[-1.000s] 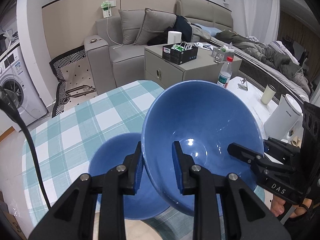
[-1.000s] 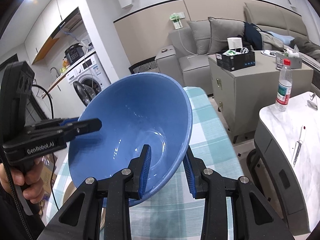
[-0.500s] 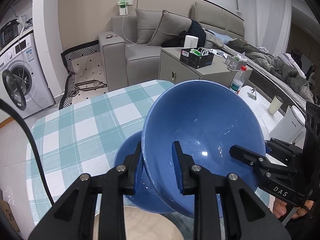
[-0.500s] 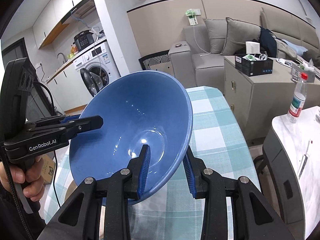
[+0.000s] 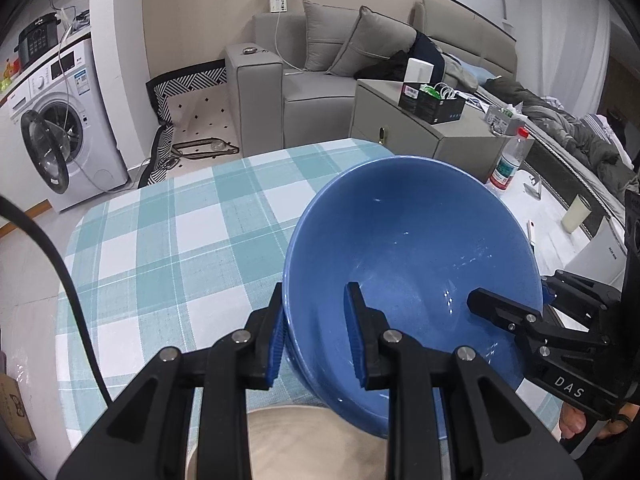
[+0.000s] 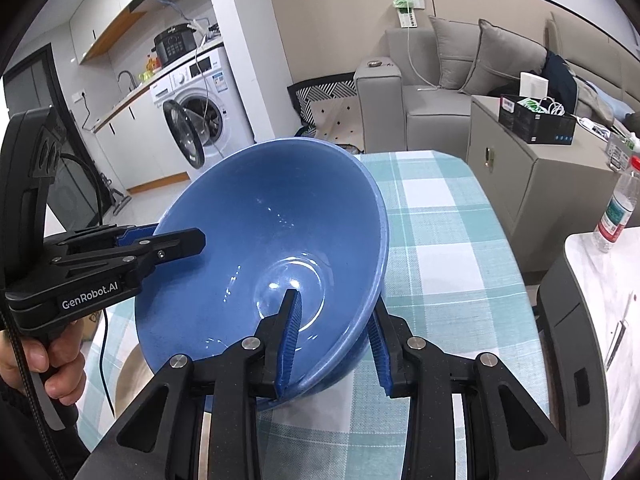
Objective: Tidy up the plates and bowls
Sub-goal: 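Lower the held blue bowl into the nested bowls with both grippers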
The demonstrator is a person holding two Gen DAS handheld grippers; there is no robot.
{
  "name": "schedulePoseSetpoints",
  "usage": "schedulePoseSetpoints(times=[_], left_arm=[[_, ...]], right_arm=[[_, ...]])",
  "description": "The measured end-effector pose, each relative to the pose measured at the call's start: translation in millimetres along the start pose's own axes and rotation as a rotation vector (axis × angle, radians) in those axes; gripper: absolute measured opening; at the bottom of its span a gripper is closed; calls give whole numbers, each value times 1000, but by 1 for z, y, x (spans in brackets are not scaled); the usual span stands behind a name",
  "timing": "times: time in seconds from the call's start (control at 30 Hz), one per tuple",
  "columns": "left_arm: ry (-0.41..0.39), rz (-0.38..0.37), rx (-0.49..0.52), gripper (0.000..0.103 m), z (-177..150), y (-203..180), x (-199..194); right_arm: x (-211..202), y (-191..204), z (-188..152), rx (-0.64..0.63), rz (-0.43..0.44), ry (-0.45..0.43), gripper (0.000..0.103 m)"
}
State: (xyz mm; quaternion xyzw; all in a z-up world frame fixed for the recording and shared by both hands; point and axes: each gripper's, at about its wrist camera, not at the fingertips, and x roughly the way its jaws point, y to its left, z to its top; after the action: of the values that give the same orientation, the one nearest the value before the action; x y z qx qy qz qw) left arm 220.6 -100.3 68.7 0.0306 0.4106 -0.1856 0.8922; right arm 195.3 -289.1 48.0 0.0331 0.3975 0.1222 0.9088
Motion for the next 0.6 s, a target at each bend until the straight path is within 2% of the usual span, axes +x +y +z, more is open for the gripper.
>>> schedulePoseSetpoints(times=[0.6], left_arm=[[50,63,16,25,-17,6,29]], right_arm=[[35,8,-9,-36,-61,60,34]])
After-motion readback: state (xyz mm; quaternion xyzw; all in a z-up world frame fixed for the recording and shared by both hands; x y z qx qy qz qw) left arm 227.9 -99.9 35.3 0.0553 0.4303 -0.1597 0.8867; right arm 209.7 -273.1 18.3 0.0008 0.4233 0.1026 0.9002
